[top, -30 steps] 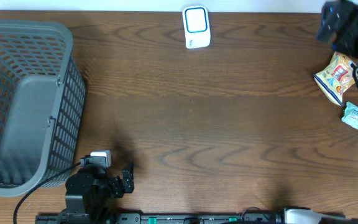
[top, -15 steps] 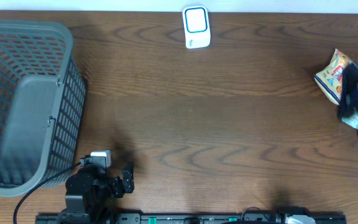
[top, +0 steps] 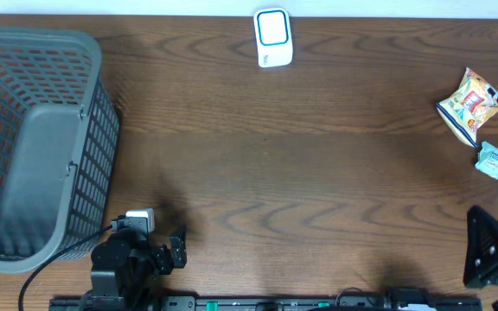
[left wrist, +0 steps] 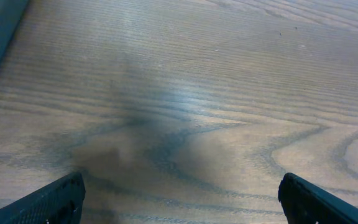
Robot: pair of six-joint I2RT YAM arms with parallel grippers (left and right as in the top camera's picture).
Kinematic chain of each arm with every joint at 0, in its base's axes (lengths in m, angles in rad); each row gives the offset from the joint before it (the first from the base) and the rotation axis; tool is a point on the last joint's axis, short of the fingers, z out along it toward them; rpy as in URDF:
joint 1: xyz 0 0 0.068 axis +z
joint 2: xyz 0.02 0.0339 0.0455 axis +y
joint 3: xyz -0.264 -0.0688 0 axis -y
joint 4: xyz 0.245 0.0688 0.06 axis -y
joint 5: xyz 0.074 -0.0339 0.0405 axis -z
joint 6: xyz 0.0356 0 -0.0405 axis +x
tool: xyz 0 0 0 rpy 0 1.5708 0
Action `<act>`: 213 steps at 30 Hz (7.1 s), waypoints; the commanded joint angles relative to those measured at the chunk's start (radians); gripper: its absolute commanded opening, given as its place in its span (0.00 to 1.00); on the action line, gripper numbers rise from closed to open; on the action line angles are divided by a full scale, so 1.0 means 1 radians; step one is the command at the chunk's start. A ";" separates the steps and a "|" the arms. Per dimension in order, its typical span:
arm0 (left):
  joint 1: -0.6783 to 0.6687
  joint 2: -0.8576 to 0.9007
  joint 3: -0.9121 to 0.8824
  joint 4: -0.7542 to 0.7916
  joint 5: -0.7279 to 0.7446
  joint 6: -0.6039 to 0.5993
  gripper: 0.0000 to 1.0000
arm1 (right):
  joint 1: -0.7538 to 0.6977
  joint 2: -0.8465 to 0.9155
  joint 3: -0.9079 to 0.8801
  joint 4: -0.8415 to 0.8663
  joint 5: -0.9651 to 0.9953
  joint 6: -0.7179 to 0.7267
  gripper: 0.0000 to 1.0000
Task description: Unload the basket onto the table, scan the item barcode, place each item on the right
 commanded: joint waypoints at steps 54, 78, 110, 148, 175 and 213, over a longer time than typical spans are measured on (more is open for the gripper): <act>0.000 -0.001 -0.005 -0.027 -0.010 0.002 0.99 | 0.009 -0.735 -0.436 0.163 0.005 -0.012 0.99; 0.000 -0.001 -0.005 -0.027 -0.010 0.002 0.99 | 0.058 -0.867 -1.088 0.748 0.090 -0.012 0.99; 0.000 -0.001 -0.005 -0.027 -0.010 0.002 0.99 | -0.018 -0.931 -1.941 1.526 0.208 0.190 0.99; 0.000 -0.001 -0.005 -0.027 -0.010 0.002 0.99 | -0.055 -0.932 -2.198 1.633 0.203 -0.032 0.99; 0.000 -0.001 -0.005 -0.027 -0.010 0.002 0.99 | -0.055 -0.931 -2.198 1.635 0.211 -0.129 0.99; 0.000 -0.003 -0.204 0.679 0.044 0.000 0.99 | -0.055 -0.930 -2.198 1.635 0.211 -0.129 0.99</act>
